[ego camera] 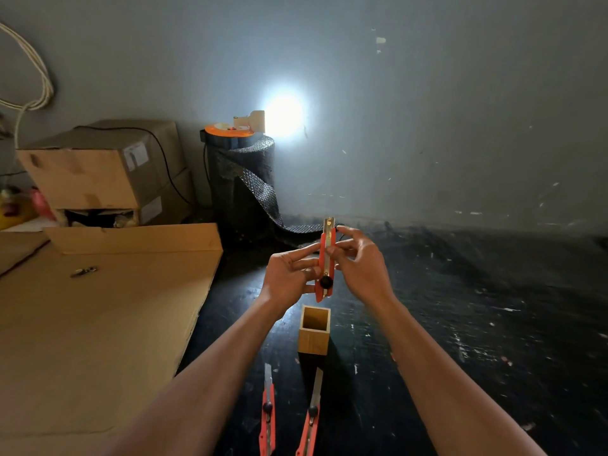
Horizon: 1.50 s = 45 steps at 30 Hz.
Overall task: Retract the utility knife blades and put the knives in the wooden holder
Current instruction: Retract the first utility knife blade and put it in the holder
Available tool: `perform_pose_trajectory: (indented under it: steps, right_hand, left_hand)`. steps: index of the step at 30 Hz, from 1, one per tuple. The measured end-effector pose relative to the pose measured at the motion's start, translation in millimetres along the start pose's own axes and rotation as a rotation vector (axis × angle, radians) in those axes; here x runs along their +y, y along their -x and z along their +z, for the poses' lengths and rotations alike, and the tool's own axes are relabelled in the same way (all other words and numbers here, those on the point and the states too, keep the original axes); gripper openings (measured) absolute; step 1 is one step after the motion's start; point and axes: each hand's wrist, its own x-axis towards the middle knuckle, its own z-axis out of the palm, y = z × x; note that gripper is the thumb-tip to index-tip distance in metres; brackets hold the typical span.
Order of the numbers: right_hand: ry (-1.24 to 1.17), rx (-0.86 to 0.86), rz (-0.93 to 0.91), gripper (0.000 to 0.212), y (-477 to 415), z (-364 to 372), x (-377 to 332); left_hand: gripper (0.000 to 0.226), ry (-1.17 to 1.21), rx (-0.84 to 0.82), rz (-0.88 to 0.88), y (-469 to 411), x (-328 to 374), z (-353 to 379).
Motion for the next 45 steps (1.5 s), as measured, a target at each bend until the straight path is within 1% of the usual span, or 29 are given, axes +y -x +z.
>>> perform_pose_trajectory:
  steps: [4,6,7,10,12,16,18,23,27,29,33,34,41,45]
  right_hand:
    - [-0.039,-0.01,0.041,0.037,-10.4,6.4,15.5]
    - [-0.054,-0.013,0.048,0.036,-12.4,10.2,24.5]
    - [-0.056,-0.014,0.049,0.035,-13.3,12.4,30.0]
    - [-0.027,-0.018,0.082,0.024,-17.6,21.0,52.4]
    - [-0.005,-0.014,0.114,0.017,-21.8,28.7,69.8]
    - [0.077,-0.05,0.16,0.013,-27.6,45.7,103.6]
    - [0.118,-0.082,0.19,0.012,-29.5,55.2,121.8]
    - [0.169,-0.136,0.268,0.01,-28.7,77.0,159.3]
    - [0.212,-0.184,0.328,0.009,-24.9,89.6,179.8]
    - [0.244,-0.2,0.351,0.007,-23.4,93.4,188.0]
    - [0.311,-0.217,0.363,0.008,-22.9,97.6,196.6]
    - [0.321,-0.214,0.365,0.006,-23.6,98.5,197.8]
    - [0.374,-0.212,0.376,0.01,-28.8,98.6,198.8]
    - [0.372,-0.186,0.361,0.02,-24.9,93.0,195.8]
  left_hand:
    - [0.05,-0.014,0.003,-0.013,-8.2,-18.1,1.0]
    - [0.047,-0.031,0.026,-0.042,-16.5,-32.2,-0.1]
    - [0.043,-0.085,0.054,-0.049,-21.5,-41.1,-2.4]
    - [0.039,-0.351,0.161,-0.041,-35.1,-72.3,-12.1]
    - [0.039,-0.514,0.169,-0.044,-38.5,-91.0,-17.9]
    - [0.054,-0.724,0.053,-0.115,-48.0,-128.4,-25.6]
    - [0.063,-0.789,0.002,-0.16,-53.9,-145.0,-27.1]
    - [0.091,-0.85,-0.06,-0.283,-64.4,-181.9,-28.5]
    - [0.099,-0.842,-0.1,-0.326,-68.1,-201.1,-30.5]
    - [0.095,-0.835,-0.116,-0.31,-69.6,-208.8,-31.3]
    - [0.06,-0.817,-0.107,-0.243,-71.0,-213.0,-32.8]
    - [0.054,-0.802,-0.103,-0.238,-70.7,-211.5,-32.5]
    - [0.052,-0.733,-0.086,-0.235,-66.6,-209.5,-31.4]
    - [0.047,-0.747,-0.084,-0.253,-64.7,-205.7,-29.8]
